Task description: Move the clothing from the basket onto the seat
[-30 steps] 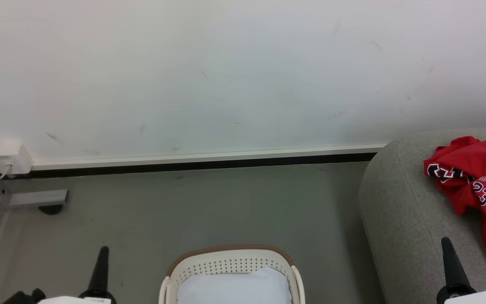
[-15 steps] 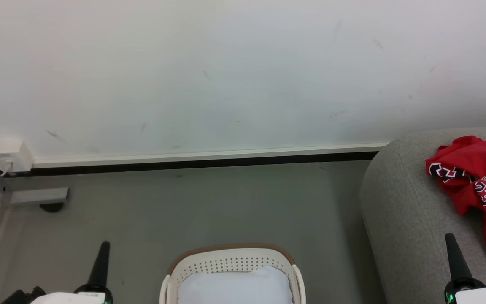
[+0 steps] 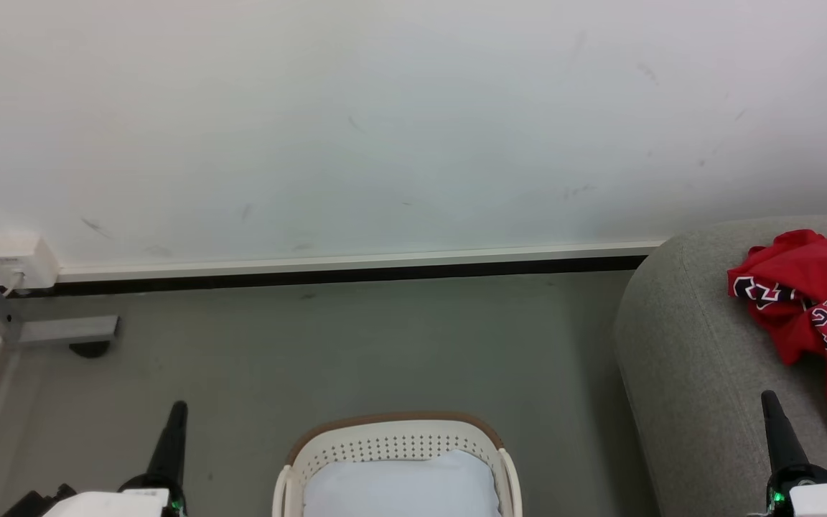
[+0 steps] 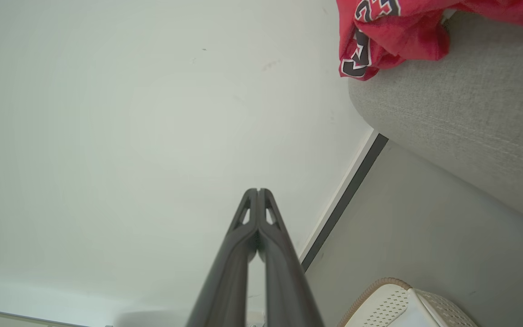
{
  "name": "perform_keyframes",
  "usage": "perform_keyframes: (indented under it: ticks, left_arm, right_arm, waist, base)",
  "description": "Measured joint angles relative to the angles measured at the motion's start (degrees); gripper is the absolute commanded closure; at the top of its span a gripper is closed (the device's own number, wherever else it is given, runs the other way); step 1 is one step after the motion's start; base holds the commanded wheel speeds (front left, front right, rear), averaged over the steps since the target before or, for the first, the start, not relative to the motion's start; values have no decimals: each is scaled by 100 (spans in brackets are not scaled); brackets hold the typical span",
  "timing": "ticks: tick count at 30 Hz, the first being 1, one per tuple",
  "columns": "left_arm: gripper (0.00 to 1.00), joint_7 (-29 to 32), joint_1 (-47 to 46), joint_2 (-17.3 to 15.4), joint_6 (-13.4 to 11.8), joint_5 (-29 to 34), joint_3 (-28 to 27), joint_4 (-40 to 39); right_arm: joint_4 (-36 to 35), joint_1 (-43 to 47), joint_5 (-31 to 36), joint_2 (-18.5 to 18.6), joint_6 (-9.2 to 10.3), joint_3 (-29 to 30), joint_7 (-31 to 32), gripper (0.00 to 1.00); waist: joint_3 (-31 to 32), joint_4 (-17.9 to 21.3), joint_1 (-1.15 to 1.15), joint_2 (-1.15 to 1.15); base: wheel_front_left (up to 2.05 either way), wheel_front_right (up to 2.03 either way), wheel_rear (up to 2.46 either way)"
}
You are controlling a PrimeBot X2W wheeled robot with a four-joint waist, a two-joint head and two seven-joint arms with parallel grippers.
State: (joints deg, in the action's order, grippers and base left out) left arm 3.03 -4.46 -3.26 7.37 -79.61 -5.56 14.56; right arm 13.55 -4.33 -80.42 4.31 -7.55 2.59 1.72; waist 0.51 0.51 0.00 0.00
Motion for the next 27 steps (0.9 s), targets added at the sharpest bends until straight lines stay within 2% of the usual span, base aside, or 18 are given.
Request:
perform_keyframes:
  ticks: [27]
  left_arm:
    - [100, 303, -126, 41, 1, -1071, -80, -36]
  right_arm:
    - [30, -128, -1106, -43, 0, 210, 313, 100]
  waist:
    - [-58, -43, 0, 0]
  base:
    - [0, 0, 0]
